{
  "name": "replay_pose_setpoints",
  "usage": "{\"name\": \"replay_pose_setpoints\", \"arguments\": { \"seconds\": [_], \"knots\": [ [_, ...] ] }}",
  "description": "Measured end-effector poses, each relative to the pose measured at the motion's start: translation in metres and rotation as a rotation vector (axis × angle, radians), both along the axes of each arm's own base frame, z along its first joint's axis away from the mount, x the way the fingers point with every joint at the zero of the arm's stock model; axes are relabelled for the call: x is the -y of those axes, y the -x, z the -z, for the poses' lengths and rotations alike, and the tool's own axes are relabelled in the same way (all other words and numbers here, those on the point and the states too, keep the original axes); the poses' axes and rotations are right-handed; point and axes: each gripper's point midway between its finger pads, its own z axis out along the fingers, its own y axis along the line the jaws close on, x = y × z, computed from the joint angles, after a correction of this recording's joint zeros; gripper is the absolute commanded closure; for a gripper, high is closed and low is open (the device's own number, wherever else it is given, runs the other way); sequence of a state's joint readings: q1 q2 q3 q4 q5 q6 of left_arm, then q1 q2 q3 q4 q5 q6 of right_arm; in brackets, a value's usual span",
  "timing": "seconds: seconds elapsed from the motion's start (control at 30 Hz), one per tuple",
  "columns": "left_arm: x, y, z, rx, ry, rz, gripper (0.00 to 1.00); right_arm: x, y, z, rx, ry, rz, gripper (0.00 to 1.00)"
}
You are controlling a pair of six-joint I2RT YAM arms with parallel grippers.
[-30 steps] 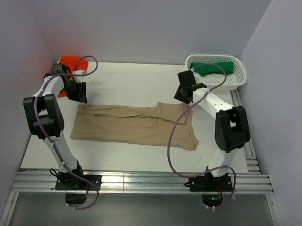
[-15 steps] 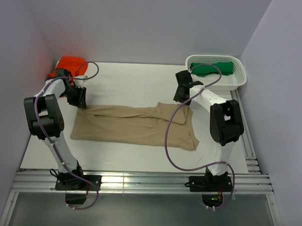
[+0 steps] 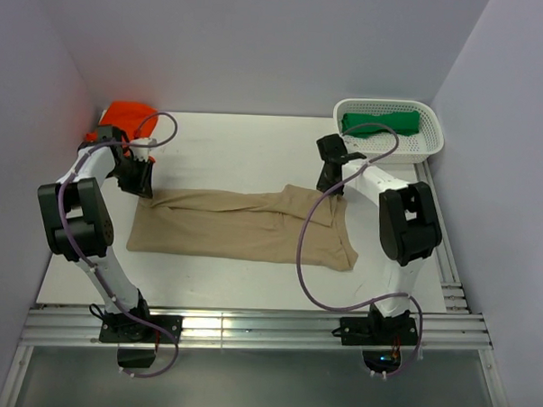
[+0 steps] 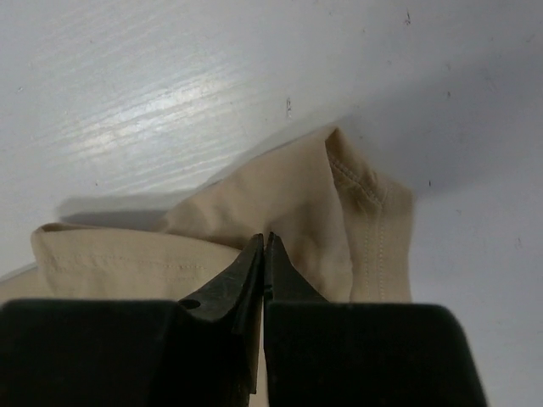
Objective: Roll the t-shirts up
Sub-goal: Fold the tshirt
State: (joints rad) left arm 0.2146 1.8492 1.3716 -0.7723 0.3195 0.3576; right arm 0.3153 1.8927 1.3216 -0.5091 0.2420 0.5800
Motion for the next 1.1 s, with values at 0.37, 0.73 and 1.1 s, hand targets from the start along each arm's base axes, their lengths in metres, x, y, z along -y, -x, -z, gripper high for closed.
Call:
{"name": "replay_pose_setpoints", "arguments": {
  "seconds": [0.37, 0.73, 1.1],
  "knots": [
    [-0.001, 0.012, 0.007, -0.027, -0.016, 0.016, 0.70, -0.001, 0.033, -0.044, 0.105, -0.073, -0.009, 1.00],
    [-0.002, 0.023, -0.006, -0.005, -0.035, 0.008, 0.98, -0.012, 0.092, -0.055, 0.152, -0.136, -0.038, 1.00],
    [-0.015, 0.037, -0.010, -0.002, -0.045, -0.034, 1.00, -0.001, 0.133, -0.030, 0.108, -0.147, -0.003, 1.00]
  ]
}}
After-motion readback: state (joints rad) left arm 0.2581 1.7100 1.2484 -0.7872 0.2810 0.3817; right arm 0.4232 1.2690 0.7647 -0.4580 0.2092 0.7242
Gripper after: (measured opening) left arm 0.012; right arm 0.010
